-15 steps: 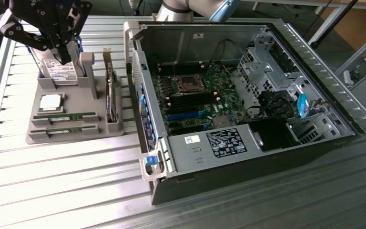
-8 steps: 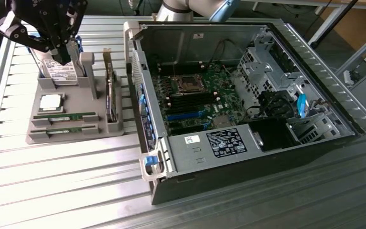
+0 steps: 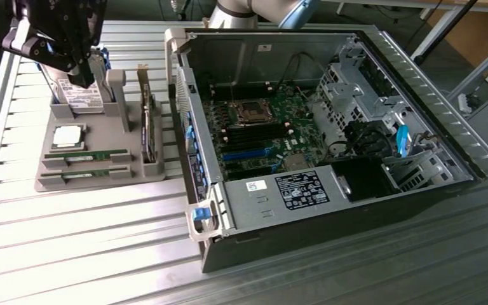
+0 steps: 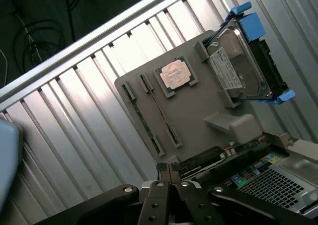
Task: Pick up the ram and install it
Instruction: 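Pick up the ram and move it above insertion slot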
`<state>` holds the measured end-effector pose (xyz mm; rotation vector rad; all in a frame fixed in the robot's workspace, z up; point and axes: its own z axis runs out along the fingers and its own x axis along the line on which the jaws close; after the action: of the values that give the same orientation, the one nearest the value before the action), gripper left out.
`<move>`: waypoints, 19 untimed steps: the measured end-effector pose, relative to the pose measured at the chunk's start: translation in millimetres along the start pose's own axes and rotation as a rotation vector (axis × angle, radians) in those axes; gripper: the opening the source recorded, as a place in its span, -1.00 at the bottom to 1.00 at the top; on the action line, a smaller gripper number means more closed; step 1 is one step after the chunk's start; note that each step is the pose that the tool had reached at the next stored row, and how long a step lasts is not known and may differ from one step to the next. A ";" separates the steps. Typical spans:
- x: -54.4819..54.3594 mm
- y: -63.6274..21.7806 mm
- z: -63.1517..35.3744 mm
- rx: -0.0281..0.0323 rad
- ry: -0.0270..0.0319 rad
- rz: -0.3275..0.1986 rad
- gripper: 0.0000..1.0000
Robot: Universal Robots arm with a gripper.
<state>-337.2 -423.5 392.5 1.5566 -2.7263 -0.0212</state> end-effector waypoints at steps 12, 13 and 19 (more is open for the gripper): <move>0.0 0.0 0.1 0.0060 0.0157 -0.293 -0.81; 0.0 0.0 0.1 0.0063 0.0169 -0.320 -0.81; 0.0 0.0 0.2 0.0075 0.0204 -0.431 -0.69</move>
<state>-337.2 -423.5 392.2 2.0970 -2.3217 0.0045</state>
